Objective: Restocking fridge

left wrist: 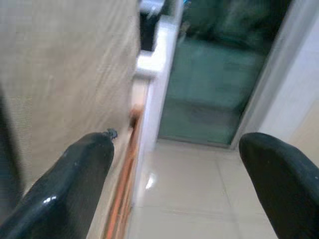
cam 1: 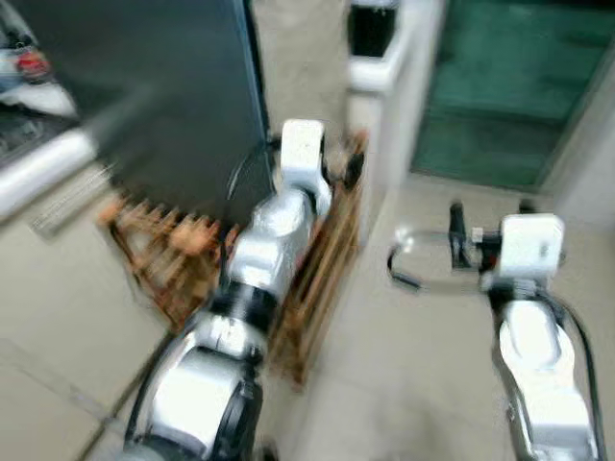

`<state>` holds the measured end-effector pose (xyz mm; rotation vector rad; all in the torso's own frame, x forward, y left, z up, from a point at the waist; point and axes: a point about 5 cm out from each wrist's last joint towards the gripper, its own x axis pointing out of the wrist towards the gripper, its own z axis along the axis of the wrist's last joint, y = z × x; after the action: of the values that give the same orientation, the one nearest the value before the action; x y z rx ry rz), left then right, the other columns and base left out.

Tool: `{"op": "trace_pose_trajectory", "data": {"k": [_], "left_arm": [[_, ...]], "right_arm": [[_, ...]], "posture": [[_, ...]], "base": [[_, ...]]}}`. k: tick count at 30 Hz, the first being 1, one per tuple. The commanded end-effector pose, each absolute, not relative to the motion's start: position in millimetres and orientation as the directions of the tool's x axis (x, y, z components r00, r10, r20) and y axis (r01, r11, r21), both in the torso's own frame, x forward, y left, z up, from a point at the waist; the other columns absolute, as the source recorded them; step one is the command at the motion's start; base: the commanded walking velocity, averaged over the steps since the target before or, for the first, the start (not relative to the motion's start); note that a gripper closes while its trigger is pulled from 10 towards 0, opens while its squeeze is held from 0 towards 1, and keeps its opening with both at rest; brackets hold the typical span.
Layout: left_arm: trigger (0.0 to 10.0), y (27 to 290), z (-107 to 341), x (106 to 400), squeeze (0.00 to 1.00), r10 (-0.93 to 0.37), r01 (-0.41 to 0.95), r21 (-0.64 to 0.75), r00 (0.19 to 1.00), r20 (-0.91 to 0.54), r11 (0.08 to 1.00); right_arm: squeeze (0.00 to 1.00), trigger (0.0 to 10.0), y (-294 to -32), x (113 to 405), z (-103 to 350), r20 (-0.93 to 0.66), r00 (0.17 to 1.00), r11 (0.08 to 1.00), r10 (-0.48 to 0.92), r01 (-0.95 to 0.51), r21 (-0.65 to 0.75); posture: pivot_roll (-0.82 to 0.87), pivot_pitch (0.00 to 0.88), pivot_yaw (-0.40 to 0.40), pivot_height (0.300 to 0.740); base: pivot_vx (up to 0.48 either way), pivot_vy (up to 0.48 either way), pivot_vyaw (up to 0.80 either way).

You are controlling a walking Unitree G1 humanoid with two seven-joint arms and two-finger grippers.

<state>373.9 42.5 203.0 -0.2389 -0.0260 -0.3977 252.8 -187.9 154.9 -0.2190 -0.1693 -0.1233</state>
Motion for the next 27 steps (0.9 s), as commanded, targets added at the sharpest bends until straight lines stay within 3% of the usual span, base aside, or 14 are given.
{"op": "trace_pose_trajectory", "data": {"k": [1, 7, 10, 12, 13, 16, 19, 24, 27], "left_arm": [[10.0, 55.1, 219.8, 367.0, 0.00, -0.381, 0.416, -0.232, 0.906, 0.181, 0.879], [10.0, 100.2, 227.3, 348.9, 0.00, -0.250, 0.321, -0.225, 0.923, 0.292, 0.920], [10.0, 107.2, 221.9, 347.4, 0.00, -0.199, 0.257, -0.187, 0.938, 0.284, 0.948], [10.0, 106.9, 217.3, 348.5, 0.00, -0.187, 0.233, -0.156, 0.947, 0.262, 0.960], [10.0, 103.7, 216.9, 348.9, 0.00, -0.201, 0.241, -0.130, 0.944, 0.261, 0.962], [10.0, 97.7, 217.0, 349.6, 0.00, -0.229, 0.262, -0.100, 0.939, 0.256, 0.960], [10.0, 91.8, 219.2, 348.9, 0.00, -0.259, 0.291, -0.099, 0.932, 0.252, 0.952], [10.0, 73.6, 220.1, 352.8, 0.00, -0.337, 0.376, -0.129, 0.909, 0.246, 0.918], [10.0, 68.6, 219.8, 357.3, 0.00, -0.349, 0.389, -0.144, 0.905, 0.241, 0.910]], "right_arm": [[0.15, 10.0, -188.2, 250.9, 157.0, 0.185, 0.976, 0.967, -0.114, 0.152, -0.206], [0.15, 10.0, -191.3, 252.2, 156.7, 0.183, 0.977, 0.969, -0.109, 0.145, -0.201], [0.16, 10.0, -191.4, 258.5, 156.3, 0.176, 0.980, 0.971, -0.097, 0.132, -0.199], [0.19, 10.0, -190.5, 262.0, 156.8, 0.174, 0.980, 0.974, -0.093, 0.126, -0.189], [0.27, 10.0, -190.0, 263.9, 157.2, 0.174, 0.981, 0.974, -0.091, 0.124, -0.192], [0.27, 10.0, -189.8, 266.5, 157.9, 0.176, 0.980, 0.972, -0.091, 0.126, -0.199], [0.19, 10.0, -190.7, 267.5, 158.9, 0.183, 0.978, 0.972, -0.099, 0.134, -0.192], [0.19, 10.0, -186.0, 268.3, 161.2, 0.200, 0.976, 0.973, -0.089, 0.128, -0.194], [0.20, 10.0, -183.7, 267.5, 161.6, 0.208, 0.975, 0.972, -0.082, 0.125, -0.201]], "posture": [[-0.21, 0.019, 0.080, 0.740], [-0.17, 0.018, 0.058, 0.740], [-0.15, 0.012, 0.046, 0.740], [-0.15, 0.011, 0.043, 0.740], [-0.14, 0.008, 0.041, 0.740], [-0.14, 0.003, 0.043, 0.740], [-0.14, 0.000, 0.044, 0.740], [-0.15, 0.000, 0.048, 0.740], [-0.17, 0.000, 0.058, 0.740]], "base": [[0.000, 0.000, 0.00], [0.000, 0.000, 0.00], [0.000, 0.000, 0.00], [0.000, 0.000, 0.00], [0.000, 0.000, 0.61], [0.000, 0.000, 0.61], [0.000, 0.000, 0.00], [0.000, 0.000, 0.00], [0.480, 0.000, 0.00]]}}
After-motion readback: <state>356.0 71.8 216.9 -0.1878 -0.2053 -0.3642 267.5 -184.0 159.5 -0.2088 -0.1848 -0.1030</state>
